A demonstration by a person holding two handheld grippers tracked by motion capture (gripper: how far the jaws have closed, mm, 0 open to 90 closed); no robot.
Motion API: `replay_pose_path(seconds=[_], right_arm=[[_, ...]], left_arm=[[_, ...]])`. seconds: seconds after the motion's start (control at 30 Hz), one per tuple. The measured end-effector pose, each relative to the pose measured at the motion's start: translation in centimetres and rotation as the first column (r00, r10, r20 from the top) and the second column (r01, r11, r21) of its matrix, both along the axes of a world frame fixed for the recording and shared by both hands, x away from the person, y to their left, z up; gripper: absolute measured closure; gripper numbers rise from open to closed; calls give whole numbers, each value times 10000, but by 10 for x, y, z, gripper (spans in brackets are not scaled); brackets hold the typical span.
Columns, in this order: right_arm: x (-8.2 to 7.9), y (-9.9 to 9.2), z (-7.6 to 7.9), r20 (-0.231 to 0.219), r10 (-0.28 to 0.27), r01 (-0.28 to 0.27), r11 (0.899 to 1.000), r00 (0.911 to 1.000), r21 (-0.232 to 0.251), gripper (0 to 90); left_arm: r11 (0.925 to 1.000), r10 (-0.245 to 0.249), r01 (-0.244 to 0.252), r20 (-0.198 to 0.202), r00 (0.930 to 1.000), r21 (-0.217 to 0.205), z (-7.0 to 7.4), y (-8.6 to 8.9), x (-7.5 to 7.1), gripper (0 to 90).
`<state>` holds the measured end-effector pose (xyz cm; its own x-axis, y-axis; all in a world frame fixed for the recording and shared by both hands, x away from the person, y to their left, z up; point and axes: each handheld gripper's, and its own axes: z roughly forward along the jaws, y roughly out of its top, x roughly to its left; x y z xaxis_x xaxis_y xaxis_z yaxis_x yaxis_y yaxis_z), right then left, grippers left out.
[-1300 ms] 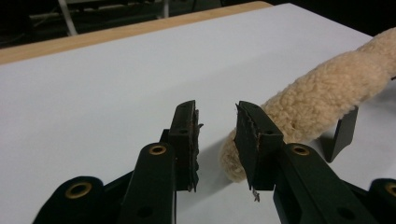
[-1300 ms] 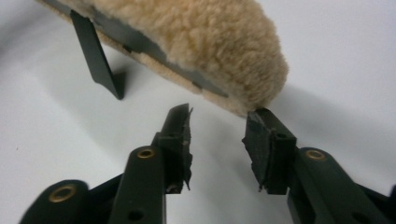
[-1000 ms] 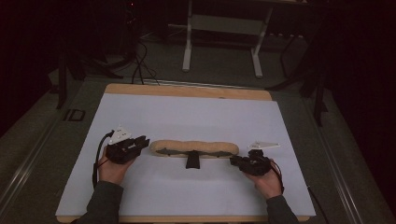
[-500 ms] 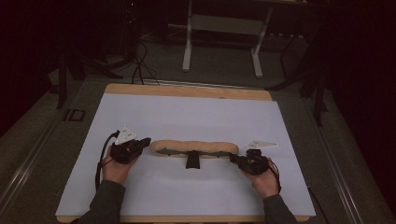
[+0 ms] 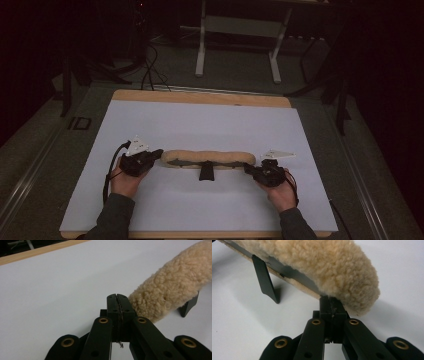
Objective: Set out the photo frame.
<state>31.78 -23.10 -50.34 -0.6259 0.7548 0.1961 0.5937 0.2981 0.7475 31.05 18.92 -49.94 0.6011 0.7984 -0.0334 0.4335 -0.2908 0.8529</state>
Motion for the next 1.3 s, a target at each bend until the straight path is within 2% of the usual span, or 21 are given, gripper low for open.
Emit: replay_pose_path(seconds=[0.27,0.4,0.9,1.3], right_arm=[[0,1,0,31,-101,101,9999,9999,65,899],[1,1,1,93,-169,167,9997,9998,160,899],[4,5,3,264,-592,583,9978,9979,323,899],[11,6,5,267,-659,651,9975,9975,271,899]], left_arm=[[9999,11,-12,67,10000,153,-1,-1,-5,900],[9994,-12,8,109,9999,359,0,-3,-10,900],[9991,-207,203,97,9997,385,1,-5,-22,900],[9988,-261,259,57,9996,407,1,-9,-33,900]])
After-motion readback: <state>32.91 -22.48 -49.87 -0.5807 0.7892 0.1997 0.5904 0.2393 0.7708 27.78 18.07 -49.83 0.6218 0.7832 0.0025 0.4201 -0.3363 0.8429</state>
